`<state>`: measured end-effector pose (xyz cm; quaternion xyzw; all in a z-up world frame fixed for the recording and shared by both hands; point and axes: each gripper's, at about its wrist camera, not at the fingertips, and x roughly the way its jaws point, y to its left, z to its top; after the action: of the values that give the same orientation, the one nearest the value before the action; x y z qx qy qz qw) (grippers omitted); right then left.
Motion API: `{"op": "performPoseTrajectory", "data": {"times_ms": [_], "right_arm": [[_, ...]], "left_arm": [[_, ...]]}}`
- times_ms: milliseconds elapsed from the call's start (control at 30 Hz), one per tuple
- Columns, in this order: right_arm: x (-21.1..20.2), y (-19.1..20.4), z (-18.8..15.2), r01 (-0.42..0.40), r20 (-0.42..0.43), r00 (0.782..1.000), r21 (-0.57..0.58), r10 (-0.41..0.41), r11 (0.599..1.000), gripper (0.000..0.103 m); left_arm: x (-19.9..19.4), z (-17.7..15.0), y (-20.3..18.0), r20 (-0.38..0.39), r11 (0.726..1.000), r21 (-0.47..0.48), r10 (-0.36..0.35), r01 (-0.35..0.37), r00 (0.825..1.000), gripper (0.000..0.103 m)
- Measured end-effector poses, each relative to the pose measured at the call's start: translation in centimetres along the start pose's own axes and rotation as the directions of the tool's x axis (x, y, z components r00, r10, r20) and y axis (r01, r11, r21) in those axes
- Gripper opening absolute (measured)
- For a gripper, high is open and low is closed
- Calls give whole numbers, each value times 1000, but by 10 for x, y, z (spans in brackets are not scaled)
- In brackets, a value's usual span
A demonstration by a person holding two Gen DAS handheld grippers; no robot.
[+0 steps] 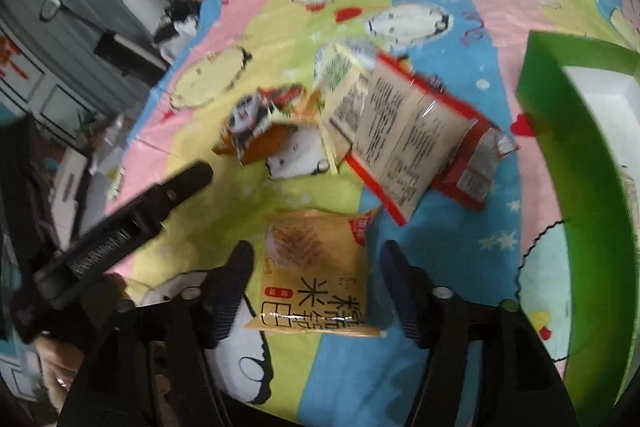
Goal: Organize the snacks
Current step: 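Grasp the yellow rice-cracker bag with the right tool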
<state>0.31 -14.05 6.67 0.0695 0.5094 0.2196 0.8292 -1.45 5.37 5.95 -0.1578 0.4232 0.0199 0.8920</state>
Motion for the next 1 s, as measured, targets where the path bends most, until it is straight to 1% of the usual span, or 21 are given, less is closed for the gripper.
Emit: {"op": "performPoseTrajectory", "data": {"times_ms": [67,133,233,300,433,500,533,600,633,667,733,800,900,1000], "right_arm": [[-14,-5,-2,-10,45,999,14,9,1000,68],[-28,-14,-1,-34,92,995,41,30,999,68],[-35,-27,0,-65,117,992,95,54,993,68],[-34,-34,0,-90,119,990,129,74,988,68],[-25,-37,-1,-135,100,988,147,121,980,67],[-19,-38,-2,-148,82,987,149,137,978,56],[-14,-38,-3,-161,65,986,152,153,975,54],[-8,-39,-3,-186,47,982,156,181,970,47],[-4,-39,-3,-203,38,979,161,200,966,46],[-1,-40,-4,-215,28,977,168,213,962,45],[5,-41,-5,-229,11,973,179,231,957,44],[9,-41,-5,-225,-4,973,185,229,957,44],[15,-43,-4,-226,-21,972,193,234,955,44],[21,-46,-5,-222,-39,971,203,234,954,44]], "left_arm": [[-6,-2,-7,10,1000,22,-6,6,1000,83],[-13,-5,-14,13,999,29,-45,44,999,83],[-18,-11,-28,-4,994,54,-95,95,995,82],[-19,-16,-40,-25,988,86,-126,128,992,77],[-9,-25,-57,-102,973,100,-198,208,975,68],[0,-30,-63,-155,969,105,-208,226,966,60],[4,-32,-65,-170,969,105,-206,226,964,57],[7,-35,-70,-180,969,112,-196,218,964,47],[8,-35,-71,-182,968,117,-199,222,963,45],[9,-35,-70,-186,966,116,-207,230,961,44],[12,-36,-70,-210,960,110,-230,256,950,42],[16,-35,-69,-218,963,106,-221,248,951,38],[19,-36,-68,-233,963,110,-215,245,948,37],[24,-37,-69,-259,961,107,-221,255,940,37]]}}
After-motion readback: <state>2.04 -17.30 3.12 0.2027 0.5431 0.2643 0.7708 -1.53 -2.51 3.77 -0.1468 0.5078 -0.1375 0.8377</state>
